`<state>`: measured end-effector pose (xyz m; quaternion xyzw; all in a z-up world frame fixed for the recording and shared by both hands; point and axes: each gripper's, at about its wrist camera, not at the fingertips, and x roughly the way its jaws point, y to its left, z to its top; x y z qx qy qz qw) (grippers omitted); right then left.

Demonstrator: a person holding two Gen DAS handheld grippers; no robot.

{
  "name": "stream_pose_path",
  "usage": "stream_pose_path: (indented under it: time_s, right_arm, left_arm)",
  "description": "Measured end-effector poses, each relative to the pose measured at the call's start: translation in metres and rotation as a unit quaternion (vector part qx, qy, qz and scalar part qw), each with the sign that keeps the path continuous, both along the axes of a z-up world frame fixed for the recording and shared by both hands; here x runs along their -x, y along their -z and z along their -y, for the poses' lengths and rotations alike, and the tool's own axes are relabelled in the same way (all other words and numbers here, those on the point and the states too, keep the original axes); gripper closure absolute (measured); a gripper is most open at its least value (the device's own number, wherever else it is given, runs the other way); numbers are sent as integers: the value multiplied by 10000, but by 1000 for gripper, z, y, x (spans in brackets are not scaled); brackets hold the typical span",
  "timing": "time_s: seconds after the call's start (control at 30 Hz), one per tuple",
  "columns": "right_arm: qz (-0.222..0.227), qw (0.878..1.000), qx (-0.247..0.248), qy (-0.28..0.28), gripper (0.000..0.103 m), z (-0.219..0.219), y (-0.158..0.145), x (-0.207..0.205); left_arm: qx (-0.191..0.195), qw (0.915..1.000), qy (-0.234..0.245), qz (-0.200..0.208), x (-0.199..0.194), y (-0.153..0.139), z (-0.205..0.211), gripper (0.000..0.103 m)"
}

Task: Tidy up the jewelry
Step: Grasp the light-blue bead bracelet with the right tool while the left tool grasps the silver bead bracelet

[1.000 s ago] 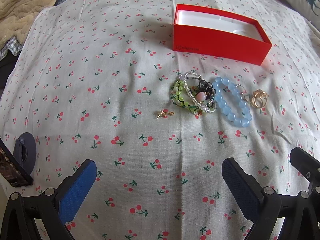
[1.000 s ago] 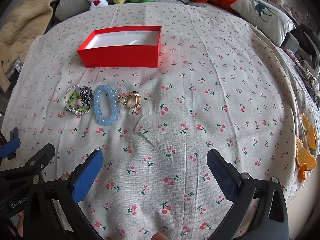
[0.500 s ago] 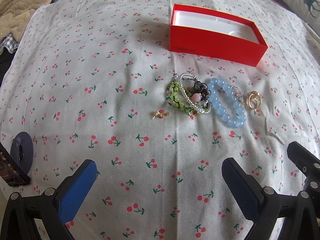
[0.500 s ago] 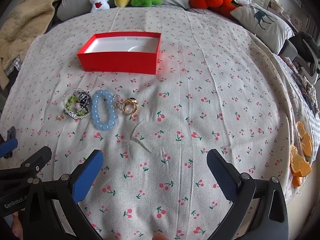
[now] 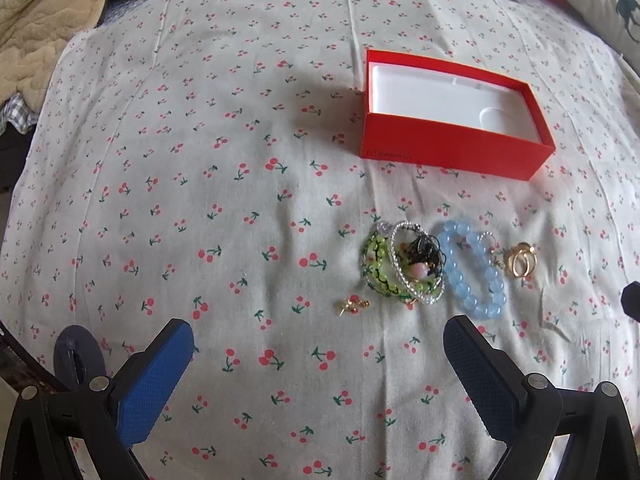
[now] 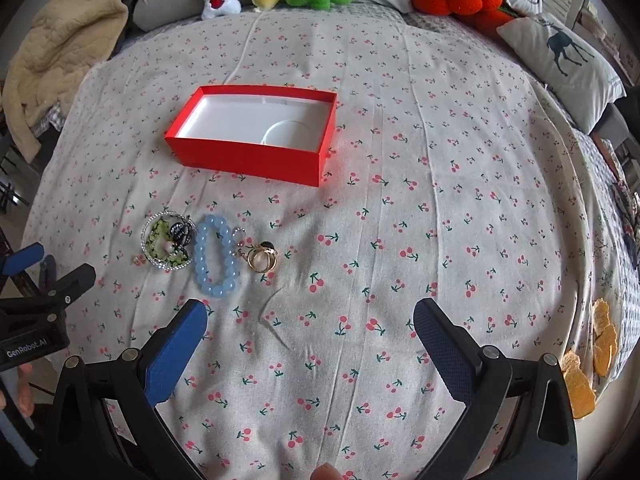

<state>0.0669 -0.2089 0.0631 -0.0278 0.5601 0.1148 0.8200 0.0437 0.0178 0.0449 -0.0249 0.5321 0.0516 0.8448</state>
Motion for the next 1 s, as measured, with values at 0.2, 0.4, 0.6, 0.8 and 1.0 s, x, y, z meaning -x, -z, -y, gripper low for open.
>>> stream_pose_path:
  time_s: [0.2, 0.4, 0.6, 0.8, 1.0]
  right_arm:
    - [-392, 9979, -506, -57, 0, -3, 15, -14]
    - [-890, 9890, -1159, -225, 30, -15, 47, -22]
    - [-1272, 9806, -1482, -176, 62, -29, 70, -34]
    - [-1580, 9751, -1538, -250, 70, -47, 85, -42]
    - [-1621, 9780, -1304, -165, 81, -58, 98, -48]
  left_arm:
    - [693, 9973, -131, 190, -10, 7, -12, 5]
    - [1814, 9832, -167, -98, -25, 47, -25, 35]
    - [1991, 9799, 37, -101, -38, 50, -11, 58]
    - [2032, 9789, 8, -235, -51, 60, -7, 77]
    - [2082, 9773, -60, -400, -63, 72, -2, 99]
